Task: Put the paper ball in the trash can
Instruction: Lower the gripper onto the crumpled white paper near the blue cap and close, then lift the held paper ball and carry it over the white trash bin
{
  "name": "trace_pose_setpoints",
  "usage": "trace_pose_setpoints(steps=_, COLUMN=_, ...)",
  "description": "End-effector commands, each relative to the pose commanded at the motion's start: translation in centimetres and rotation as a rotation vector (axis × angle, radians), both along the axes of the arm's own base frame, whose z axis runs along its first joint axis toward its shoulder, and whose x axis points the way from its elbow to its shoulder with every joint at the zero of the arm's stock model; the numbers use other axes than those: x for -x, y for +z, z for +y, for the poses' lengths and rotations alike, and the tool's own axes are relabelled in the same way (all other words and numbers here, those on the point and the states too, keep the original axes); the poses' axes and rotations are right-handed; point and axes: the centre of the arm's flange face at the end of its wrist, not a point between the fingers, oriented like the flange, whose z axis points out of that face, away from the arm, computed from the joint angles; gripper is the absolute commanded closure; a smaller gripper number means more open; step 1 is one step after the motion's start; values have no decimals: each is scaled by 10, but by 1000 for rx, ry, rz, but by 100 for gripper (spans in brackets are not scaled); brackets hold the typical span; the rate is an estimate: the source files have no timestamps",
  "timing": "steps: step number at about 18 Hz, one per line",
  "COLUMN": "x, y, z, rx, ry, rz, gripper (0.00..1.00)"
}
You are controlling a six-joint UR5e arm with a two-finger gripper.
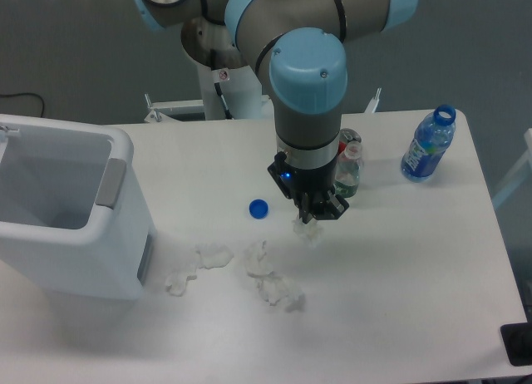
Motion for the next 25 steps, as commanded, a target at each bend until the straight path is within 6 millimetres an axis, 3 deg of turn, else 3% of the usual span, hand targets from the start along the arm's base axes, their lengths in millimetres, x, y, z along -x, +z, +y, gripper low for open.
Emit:
trace_pose_setpoints(steps=3, x=-4, y=1, z=3, rx=-3, ry=-8, rz=3, gripper=100)
trace_pose_setpoints(steps=5, x=-7, y=16, z=-2, rx=-23, ry=-2, rz=19, gripper=100)
trace_pose_setpoints(steps=8, x=-10, y=22, z=-3, rx=-51, ry=-1, rz=9, gripper=100)
trace_pose_setpoints(steps=12, x=-29, y=50, z=-5, rx=-128, ry=-13, rz=0, gripper=100)
trace_pose_setpoints(steps=19, x=-96, y=105, z=-12, rx=-323, ry=-19, rz=-76, gripper=100)
trace_pose_setpoints(steps=25, x=-148, y=120, z=7, rx=-387, ry=-32, rz=-143, gripper=100)
